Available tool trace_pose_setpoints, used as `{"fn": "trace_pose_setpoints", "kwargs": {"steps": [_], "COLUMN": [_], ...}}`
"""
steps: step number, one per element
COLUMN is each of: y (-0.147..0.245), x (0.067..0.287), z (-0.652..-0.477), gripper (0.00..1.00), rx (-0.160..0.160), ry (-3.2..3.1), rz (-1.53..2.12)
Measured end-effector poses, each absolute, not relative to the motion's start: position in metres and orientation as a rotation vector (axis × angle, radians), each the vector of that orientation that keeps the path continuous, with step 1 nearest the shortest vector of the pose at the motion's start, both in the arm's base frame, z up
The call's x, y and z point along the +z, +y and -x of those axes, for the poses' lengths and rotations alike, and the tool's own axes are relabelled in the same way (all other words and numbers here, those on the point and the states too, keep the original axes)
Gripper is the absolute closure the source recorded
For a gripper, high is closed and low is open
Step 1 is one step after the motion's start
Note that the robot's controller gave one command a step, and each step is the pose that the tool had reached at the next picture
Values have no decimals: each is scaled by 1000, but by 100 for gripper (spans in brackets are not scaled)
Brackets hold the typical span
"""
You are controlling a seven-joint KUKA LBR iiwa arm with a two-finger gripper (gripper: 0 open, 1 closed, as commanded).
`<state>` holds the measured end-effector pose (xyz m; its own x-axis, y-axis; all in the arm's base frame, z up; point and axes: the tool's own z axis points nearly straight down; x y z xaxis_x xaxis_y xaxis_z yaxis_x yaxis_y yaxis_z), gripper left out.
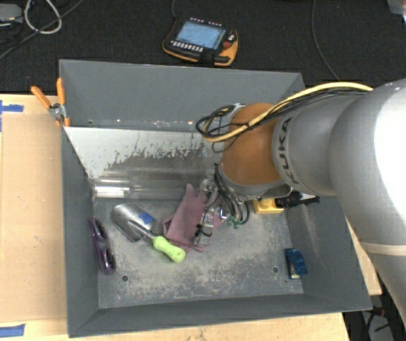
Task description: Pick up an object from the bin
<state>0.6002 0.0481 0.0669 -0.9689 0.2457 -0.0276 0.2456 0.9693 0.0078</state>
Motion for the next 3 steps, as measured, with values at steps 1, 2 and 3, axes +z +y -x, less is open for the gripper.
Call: {"fn": "trace_pose_setpoints", "kwargs": {"steps": [1, 2, 3], "y": [23, 23, 21], "x": [70, 70, 155], "z": [-601, -601, -586], "gripper": [100, 100, 100], "rx": [4, 4, 4], "ry": [3088, 3088, 3092], "rz": [-341, -341, -342]}}
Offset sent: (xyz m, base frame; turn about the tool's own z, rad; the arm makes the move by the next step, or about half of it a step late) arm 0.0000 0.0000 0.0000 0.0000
